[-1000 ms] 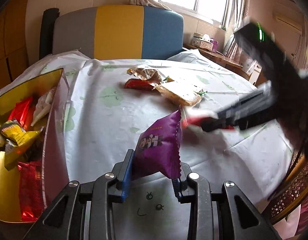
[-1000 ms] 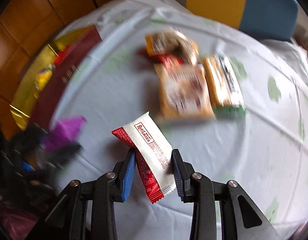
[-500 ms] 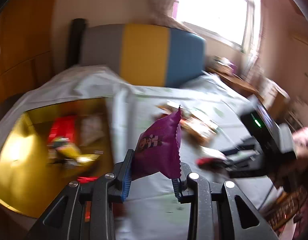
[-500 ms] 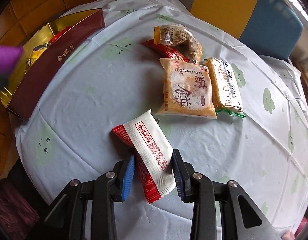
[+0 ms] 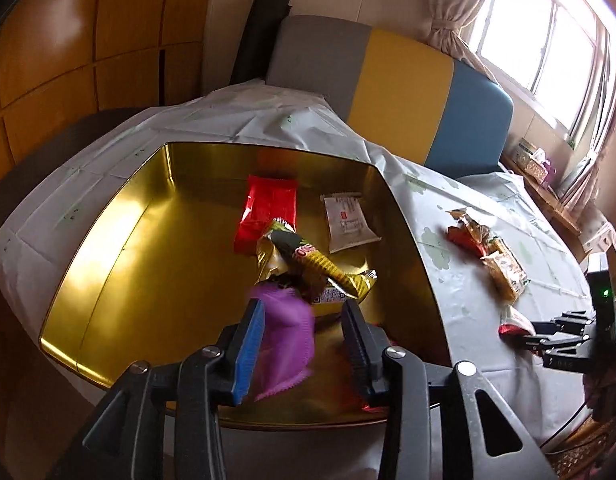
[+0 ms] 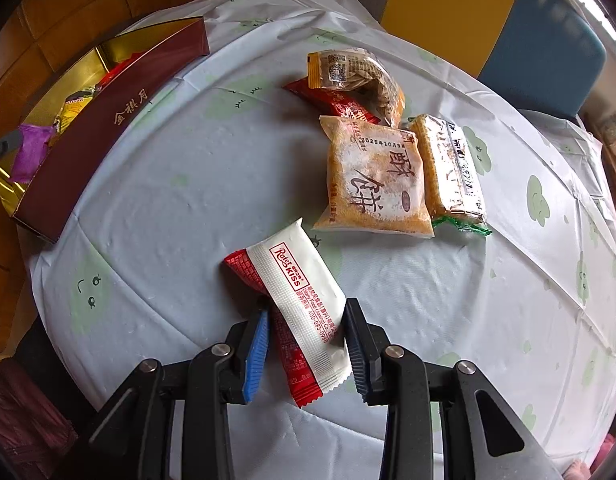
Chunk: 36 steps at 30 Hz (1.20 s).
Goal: Organize snacks
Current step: 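Carry the purple candy into the gold tin and open the left tool, then carry the red-white wrapper into the gold tin and release it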
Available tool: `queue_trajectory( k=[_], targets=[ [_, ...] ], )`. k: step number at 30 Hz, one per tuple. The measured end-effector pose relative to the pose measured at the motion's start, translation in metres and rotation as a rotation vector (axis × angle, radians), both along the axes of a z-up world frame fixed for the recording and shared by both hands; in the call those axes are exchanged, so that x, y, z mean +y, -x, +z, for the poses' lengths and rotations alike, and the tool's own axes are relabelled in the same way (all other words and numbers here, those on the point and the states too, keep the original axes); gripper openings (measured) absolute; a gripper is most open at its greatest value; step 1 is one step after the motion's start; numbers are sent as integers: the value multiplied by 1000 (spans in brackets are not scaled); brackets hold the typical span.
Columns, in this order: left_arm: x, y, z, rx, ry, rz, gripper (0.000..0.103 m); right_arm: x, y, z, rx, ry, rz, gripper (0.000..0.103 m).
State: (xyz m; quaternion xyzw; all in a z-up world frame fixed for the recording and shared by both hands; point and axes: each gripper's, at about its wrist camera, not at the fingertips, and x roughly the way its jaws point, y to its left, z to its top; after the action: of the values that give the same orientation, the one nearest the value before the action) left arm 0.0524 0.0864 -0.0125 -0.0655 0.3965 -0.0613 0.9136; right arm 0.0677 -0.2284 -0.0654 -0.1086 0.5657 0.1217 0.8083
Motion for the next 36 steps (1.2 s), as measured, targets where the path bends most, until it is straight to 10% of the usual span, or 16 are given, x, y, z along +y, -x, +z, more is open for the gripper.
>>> queue_trajectory(
  k=[36],
  targets=[
    [28,23,12,-20,-62,176,41,1,9,0,-38,18,0,37]
  ],
)
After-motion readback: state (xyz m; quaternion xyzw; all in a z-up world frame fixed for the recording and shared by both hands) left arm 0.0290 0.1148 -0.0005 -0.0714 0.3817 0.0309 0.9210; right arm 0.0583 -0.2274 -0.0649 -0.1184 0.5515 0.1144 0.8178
